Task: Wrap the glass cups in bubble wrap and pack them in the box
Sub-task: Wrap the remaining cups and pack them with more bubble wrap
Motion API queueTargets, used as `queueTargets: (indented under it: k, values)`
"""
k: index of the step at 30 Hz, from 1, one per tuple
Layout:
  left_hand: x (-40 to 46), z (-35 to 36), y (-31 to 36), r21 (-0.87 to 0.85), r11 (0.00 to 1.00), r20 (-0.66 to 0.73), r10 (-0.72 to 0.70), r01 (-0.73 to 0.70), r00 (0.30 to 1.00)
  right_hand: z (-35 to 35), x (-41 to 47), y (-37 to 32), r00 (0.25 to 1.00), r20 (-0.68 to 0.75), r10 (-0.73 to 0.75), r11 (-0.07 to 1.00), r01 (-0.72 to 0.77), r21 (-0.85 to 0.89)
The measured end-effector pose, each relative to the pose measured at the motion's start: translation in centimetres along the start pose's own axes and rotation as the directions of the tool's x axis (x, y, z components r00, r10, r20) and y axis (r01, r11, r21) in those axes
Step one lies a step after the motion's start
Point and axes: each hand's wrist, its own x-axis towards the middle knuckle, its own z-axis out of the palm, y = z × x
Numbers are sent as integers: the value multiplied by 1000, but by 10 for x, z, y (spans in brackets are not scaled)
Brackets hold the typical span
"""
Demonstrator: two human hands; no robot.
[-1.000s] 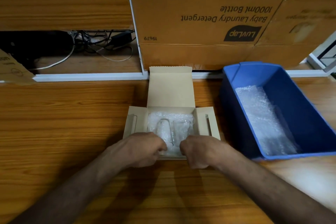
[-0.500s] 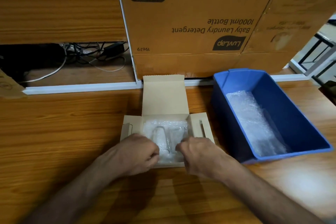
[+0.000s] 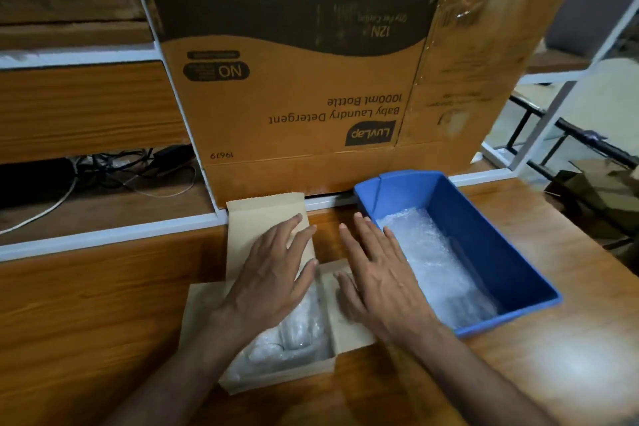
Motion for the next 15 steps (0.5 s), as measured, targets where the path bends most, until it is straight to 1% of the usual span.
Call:
queueTargets:
  k: [2, 4, 6, 8, 9, 11, 13, 15]
  values:
    - [16, 3, 12, 0, 1000, -26, 21, -21, 999, -9, 1, 18, 997, -66, 45, 999, -44, 11]
    - [31, 6, 28, -2, 999, -45, 53, -53, 998, -17, -1, 40, 991, -88, 104, 995, -104, 8]
    - [42, 10, 44, -8, 997, -58, 82, -83, 995, -20, -4, 66, 982, -86, 171, 985, -170, 11]
    - [53, 16, 60, -5, 994, -60, 109, -109, 992, -19, -8, 93, 975, -50, 218, 976, -218, -5]
    - [59, 20, 68, 3, 992, -58, 124, -124, 991, -19, -10, 106, 972, 0, 234, 972, -234, -21]
    - [68, 28, 82, 23, 988, -52, 153, -152, 987, -17, -12, 128, 954, 174, 245, 969, -234, -85]
    - [77, 37, 93, 40, 985, -47, 169, -167, 985, -15, -11, 145, 911, 343, 229, 970, -186, -155]
    - [85, 46, 100, 57, 984, -48, 170, -167, 984, -12, -7, 156, 866, 454, 209, 973, -137, -186]
